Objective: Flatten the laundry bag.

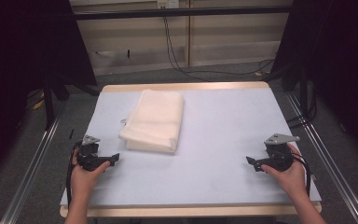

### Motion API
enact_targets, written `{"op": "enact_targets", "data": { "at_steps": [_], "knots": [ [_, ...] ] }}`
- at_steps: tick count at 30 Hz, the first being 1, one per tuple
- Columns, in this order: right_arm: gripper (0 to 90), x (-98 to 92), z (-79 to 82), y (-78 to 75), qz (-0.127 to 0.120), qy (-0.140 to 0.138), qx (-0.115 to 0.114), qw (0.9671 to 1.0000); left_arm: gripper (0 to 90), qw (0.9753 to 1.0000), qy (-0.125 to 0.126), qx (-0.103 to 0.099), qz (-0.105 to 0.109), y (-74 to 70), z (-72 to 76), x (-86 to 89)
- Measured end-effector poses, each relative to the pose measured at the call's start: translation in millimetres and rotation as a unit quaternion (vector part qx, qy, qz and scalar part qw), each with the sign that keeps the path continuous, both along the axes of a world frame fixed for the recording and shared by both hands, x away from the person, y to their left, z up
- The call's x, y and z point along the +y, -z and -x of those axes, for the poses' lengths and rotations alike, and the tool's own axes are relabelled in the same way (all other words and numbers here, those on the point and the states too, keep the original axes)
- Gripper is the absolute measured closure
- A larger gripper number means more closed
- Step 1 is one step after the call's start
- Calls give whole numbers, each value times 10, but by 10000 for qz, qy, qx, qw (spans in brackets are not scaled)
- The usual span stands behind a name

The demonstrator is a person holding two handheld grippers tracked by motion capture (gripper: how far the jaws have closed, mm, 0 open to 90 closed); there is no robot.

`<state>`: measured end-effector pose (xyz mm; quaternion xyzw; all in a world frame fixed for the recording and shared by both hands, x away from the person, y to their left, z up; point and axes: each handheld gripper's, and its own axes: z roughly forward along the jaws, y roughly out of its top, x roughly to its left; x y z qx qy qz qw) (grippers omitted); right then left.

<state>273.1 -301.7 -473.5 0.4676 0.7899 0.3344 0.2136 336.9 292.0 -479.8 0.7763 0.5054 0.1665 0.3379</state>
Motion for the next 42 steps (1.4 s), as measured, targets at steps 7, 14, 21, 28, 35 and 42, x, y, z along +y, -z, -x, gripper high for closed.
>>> {"op": "enact_targets", "data": {
  "at_steps": [7, 14, 21, 28, 35, 42],
  "knots": [
    [62, 34, 20, -37, 1, -19, -17, 10000, 33, 9998, 115, -44, 142, -81, 14, -54],
    [63, 22, 25, -60, -74, -4, 74, 9999, 33, 9995, 215, -70, 225, -150, 15, -110],
    [63, 12, 27, -70, -30, 13, 55, 10000, 32, 9988, 238, -32, 430, -191, -27, -166],
    [66, -17, 29, -72, 7, 85, 36, 10000, 32, 9981, 256, 21, 552, -231, -79, -258],
    [76, 4, 37, -80, 71, 122, -18, 9999, 35, 9982, 226, 126, 536, -283, -123, -317],
    [80, 15, 31, -68, 123, 113, -46, 9999, 35, 9975, 163, 110, 671, -322, -209, -389]
  ]
}}
